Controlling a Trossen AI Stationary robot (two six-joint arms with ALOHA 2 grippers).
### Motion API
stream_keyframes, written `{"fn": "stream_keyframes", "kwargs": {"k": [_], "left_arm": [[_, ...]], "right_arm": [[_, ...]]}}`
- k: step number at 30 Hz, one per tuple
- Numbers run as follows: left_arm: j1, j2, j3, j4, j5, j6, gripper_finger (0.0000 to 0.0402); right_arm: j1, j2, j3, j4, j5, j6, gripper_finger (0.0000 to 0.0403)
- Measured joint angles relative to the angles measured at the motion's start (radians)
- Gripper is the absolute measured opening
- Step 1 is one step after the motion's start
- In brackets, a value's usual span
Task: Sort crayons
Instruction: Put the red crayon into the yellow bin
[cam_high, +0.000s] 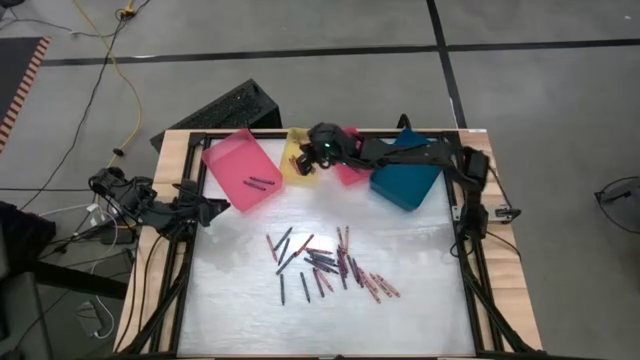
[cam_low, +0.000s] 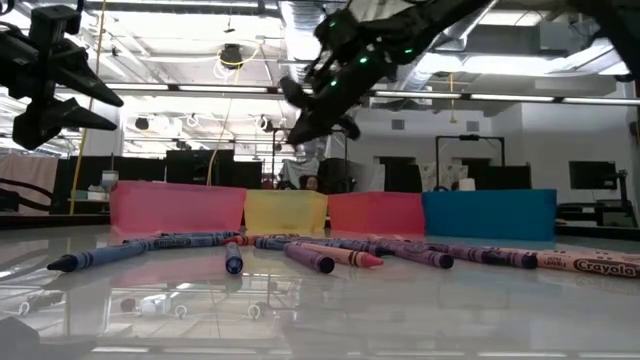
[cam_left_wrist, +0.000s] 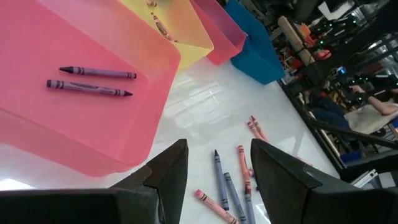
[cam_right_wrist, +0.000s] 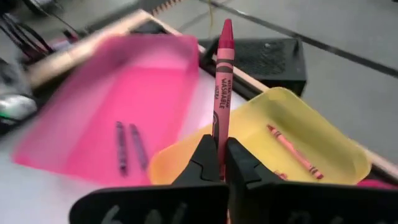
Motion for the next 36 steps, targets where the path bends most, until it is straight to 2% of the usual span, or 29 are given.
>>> {"fn": "stream_keyframes", "kwargs": {"k": [8,13,18,27,36], "left_arm": [[0.0,0.0,0.0,-0.001,0.0,-0.002,0.0165],[0.0,0.0,0.0,-0.002,0.0,-0.002,0.0165],[0.0,0.0,0.0,-0.001,0.001,0.0,0.0165],[0.0,0.0,0.0,-0.003,0.001,0.0,0.0165],[0.0,0.0,0.0,-0.003,0.001,0.001,0.0165]], "right_arm": [[-0.013,0.199,0.263,-0.248,0.006,-0.051,0.0002],[-0.02,0.279,0.353,-0.366,0.008,-0.009,0.0002],[-0.025,0.331,0.383,-0.441,0.007,0.058,0.0002],[-0.03,0.334,0.387,-0.475,0.008,0.073,0.0004],[-0.031,0.334,0.387,-0.481,0.007,0.073,0.0059]]}}
